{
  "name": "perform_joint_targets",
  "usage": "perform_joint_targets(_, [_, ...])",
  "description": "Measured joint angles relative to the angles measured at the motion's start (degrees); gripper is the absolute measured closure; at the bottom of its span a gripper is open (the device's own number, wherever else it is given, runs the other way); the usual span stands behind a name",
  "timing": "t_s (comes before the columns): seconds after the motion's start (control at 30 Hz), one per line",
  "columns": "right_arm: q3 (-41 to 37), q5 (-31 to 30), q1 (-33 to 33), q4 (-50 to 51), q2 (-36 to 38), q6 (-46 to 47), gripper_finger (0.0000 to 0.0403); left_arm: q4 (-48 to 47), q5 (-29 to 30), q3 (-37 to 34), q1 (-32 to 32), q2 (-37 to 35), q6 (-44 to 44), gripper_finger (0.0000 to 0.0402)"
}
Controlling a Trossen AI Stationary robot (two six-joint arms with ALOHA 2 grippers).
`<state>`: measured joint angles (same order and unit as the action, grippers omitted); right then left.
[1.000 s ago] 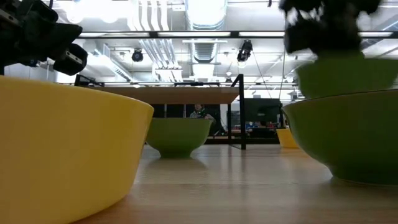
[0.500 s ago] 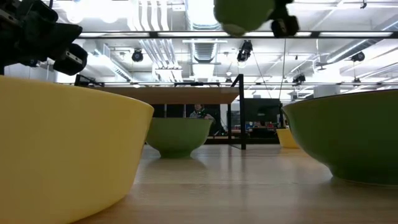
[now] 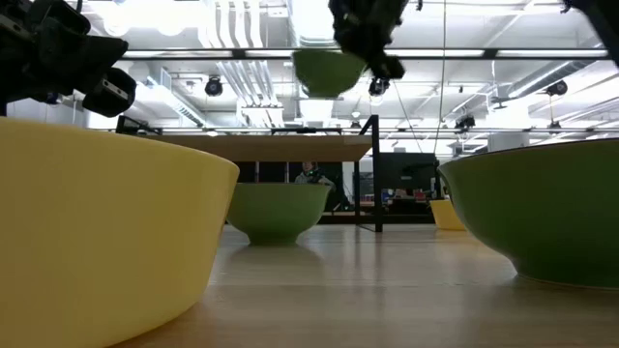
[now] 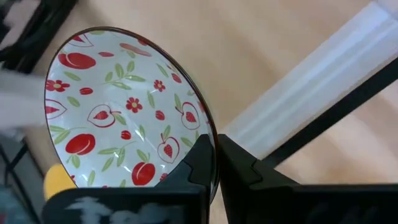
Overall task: Pick & Place Mini bowls
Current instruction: Put the right white patterned bowl on the shelf, then stack the bottom white patterned bowl on top of the white patterned bowl on the shelf
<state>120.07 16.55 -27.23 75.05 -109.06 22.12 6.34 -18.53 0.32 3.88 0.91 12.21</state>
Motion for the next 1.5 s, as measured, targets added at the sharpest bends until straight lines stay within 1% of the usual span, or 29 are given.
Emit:
perform_joint_targets(0.13, [4.93, 0.22, -3.13, 1.93, -5.67, -2.56, 0.0391, -0.02, -0.02, 0.0, 0.0, 0.0, 0.0, 0.0402])
perform_joint_targets(0.23, [7.11, 0.67, -4.68, 4.73, -9.26, -4.57, 0.039, -0.02, -0.02, 0.0, 0.0, 0.0, 0.0, 0.0402])
perform_joint_targets(0.33, [8.69, 2.41, -5.97, 4.88, -12.11, -5.8, 0.039, -0.01, 0.01, 0.0, -0.02, 0.0, 0.0, 0.0402])
perform_joint_targets(0.47, [11.82, 2.85, -6.73, 6.12, -14.84, -6.67, 0.039, 0.01, -0.01, 0.0, 0.0, 0.0, 0.0, 0.0402])
perform_joint_targets(0.6, [12.63, 3.18, -7.36, 5.82, -15.69, -6.94, 0.039, -0.01, -0.01, 0.0, -0.01, 0.0, 0.0, 0.0402])
perform_joint_targets(0.87, [11.59, 3.5, -9.51, 5.88, -15.6, -6.72, 0.039, 0.0, -0.01, 0.0, -0.02, 0.0, 0.0, 0.0402])
perform_joint_targets(1.17, [11.06, 3.72, -9.7, 5.77, -15.56, -7.53, 0.0388, 0.01, -0.01, 0.0, 0.0, 0.0, 0.0, 0.0402])
perform_joint_targets(1.27, [10.96, 3.06, -9.68, 5.78, -15.56, -7.76, 0.0371, -0.02, 0.01, 0.0, -0.02, 0.0, 0.0, 0.0402])
perform_joint_targets(1.5, [12.48, 3.0, -9.68, 5.75, -15.54, -7.91, 0.0295, 0.01, 0.0, 0.0, 0.0, -0.01, 0.0, 0.0402])
